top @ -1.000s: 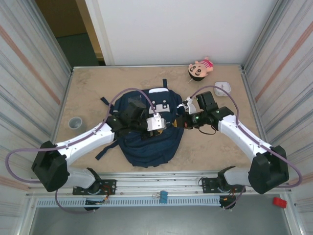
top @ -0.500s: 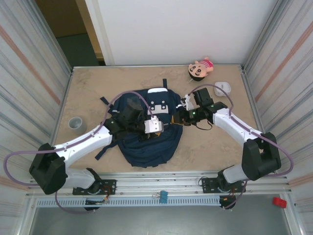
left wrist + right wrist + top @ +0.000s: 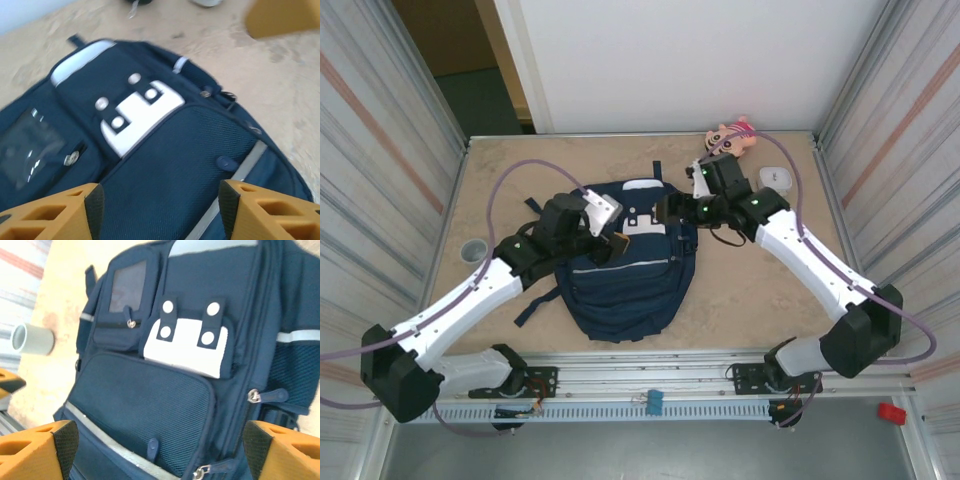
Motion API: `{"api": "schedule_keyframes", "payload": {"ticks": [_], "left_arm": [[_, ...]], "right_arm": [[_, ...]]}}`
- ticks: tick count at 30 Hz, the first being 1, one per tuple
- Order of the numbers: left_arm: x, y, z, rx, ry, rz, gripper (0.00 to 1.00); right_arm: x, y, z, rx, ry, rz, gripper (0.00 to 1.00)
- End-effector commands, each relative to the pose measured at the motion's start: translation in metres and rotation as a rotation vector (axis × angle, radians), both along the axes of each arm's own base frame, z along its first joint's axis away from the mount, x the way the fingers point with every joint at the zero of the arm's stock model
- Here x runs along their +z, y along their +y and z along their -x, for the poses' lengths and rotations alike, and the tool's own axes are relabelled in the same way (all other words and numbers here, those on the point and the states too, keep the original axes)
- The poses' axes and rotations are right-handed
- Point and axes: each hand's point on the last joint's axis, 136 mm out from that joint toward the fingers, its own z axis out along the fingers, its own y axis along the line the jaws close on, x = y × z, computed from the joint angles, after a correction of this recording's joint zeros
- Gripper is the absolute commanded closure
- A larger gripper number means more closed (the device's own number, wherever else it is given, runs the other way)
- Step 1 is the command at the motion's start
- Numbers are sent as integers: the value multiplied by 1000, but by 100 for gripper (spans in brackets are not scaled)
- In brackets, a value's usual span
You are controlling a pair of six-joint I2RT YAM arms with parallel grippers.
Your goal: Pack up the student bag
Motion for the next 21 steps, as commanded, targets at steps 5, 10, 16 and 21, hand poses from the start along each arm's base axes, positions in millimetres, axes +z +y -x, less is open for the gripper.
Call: {"api": "schedule_keyframes", "payload": {"ticks": [5,10,16,21], "left_arm": [[-88,44,27,290,283,-6,41],[-157,68,37,443,382,-71,42],[-201,75,46,500,481,-124,42],[-167,64,28,493,432,-103,36]], "right_arm": [[-112,3,31,-6,204,206,20],[-190,-18,45,-108,279,299,24],[-215,-24,51,-119,309,344,24],[-160,-19,34,-105,195,308,21]]}}
